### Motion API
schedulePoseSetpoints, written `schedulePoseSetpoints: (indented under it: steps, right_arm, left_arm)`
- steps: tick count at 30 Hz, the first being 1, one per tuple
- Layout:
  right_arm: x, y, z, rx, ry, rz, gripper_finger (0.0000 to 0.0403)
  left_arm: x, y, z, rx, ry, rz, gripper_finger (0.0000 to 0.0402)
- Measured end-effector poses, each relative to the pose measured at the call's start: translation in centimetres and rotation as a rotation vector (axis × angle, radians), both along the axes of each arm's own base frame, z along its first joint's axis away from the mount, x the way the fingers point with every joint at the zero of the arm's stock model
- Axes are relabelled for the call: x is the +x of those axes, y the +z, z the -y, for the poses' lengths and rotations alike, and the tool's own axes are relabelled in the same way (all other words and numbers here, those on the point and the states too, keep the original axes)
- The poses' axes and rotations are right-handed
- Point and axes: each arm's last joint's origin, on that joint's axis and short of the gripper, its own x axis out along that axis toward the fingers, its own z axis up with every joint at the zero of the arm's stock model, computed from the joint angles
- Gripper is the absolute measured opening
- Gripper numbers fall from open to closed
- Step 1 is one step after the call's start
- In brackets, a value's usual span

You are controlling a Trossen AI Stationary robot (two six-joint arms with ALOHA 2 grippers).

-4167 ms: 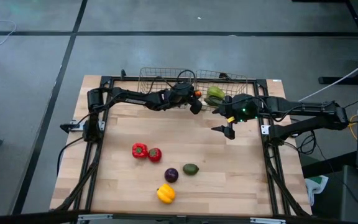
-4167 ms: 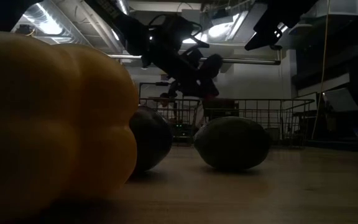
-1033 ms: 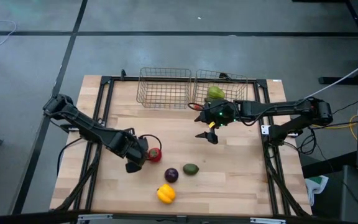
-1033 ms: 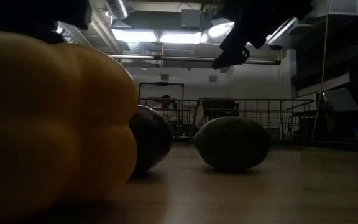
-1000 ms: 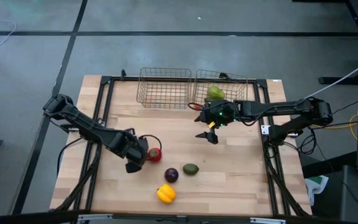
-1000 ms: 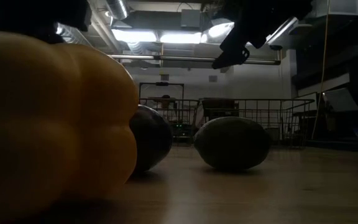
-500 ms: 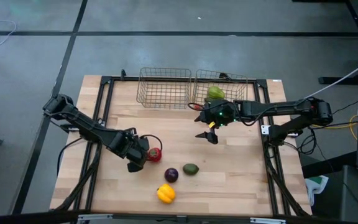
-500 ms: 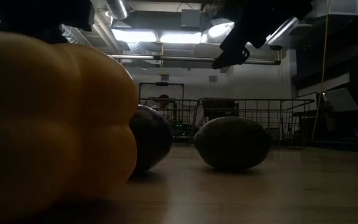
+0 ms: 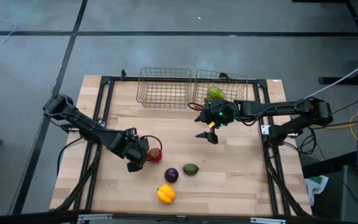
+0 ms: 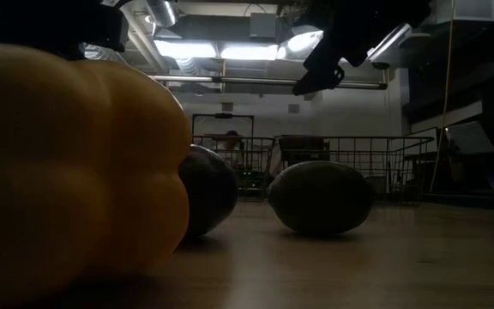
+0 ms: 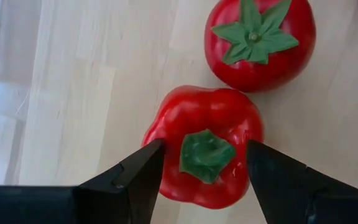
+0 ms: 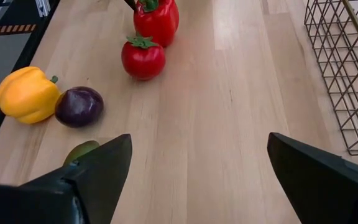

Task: Sort produce into baskets
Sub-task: Put the red bell pepper into the right gold wire basket

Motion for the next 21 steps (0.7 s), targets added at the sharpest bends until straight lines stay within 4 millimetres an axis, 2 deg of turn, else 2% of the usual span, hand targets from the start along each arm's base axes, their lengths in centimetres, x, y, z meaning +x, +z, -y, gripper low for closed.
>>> schedulePoseSetpoints:
  steps: [15, 21]
  right_arm:
    - [-0.01, 0.00, 0.00, 0.000, 0.000, 0.000, 0.0374]
    - [-0.01, 0.01, 0.00, 0.000, 0.000, 0.000, 0.0374]
  left_arm:
    - [0.02, -0.06, 0.03, -0.010, -0.008, -0.001, 0.0070]
    - [0.03, -0.03, 0.02, -0.009, -0.006, 0.000, 0.0023]
